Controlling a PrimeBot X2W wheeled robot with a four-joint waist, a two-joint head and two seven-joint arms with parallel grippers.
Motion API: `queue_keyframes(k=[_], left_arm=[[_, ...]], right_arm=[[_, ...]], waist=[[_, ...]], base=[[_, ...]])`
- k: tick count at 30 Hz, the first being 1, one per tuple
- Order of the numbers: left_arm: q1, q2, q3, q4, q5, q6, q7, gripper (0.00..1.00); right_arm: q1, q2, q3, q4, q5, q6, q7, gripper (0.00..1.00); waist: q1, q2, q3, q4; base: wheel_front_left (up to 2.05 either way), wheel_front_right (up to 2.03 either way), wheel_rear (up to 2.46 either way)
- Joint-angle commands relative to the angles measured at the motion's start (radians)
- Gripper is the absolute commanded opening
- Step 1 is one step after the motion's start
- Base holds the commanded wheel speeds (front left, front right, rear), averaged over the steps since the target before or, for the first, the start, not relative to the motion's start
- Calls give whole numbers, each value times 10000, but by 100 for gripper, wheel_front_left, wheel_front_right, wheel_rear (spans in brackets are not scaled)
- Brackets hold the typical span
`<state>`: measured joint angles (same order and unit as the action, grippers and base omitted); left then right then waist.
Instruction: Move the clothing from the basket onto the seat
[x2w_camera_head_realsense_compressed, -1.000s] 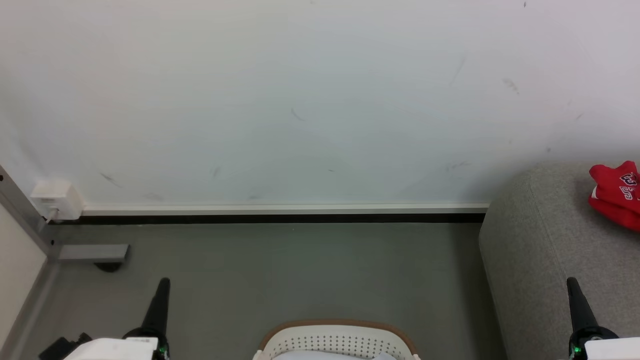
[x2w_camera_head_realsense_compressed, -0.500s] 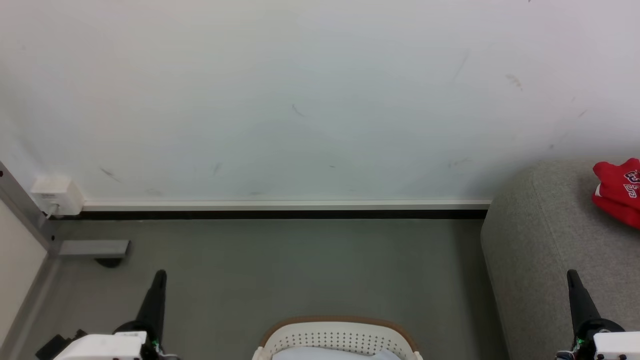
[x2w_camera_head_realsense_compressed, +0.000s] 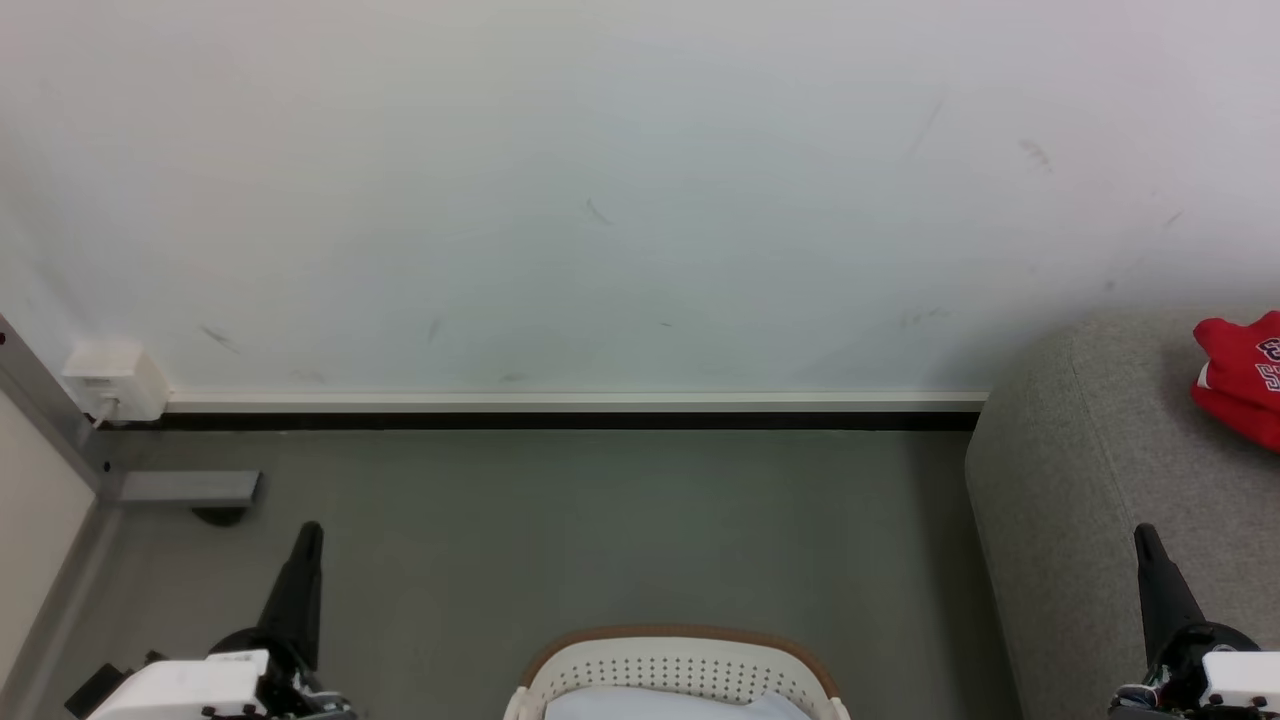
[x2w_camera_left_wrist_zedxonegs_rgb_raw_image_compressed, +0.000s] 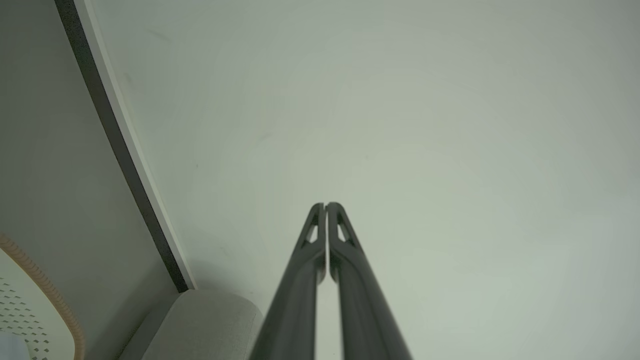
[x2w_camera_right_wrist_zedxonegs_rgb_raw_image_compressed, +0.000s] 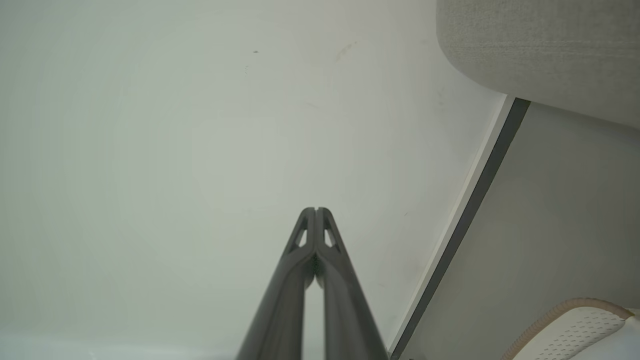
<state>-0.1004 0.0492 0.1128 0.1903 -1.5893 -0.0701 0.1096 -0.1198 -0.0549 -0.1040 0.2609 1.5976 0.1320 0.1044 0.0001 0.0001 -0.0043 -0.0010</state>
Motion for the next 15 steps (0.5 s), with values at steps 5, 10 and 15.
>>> queue_keyframes(k=[5,10,15], left_arm=[[-108,18,67,-60,-289,-66,82,0],[-107,18,67,-58,-289,-66,82,0],[-107,18,67,-58,-289,-66,82,0]], right_arm=[[-136,-76,-31,-42,237,-23,66,0],[-132,-82,-15,-42,252,-23,53,0],[-131,-89,-1,-41,263,-24,39,0]], waist=[[-1,-1,23,7],[-1,-1,23,7],[-1,-1,23,7]], base=[[0,0,0],[0,0,0],[0,0,0]])
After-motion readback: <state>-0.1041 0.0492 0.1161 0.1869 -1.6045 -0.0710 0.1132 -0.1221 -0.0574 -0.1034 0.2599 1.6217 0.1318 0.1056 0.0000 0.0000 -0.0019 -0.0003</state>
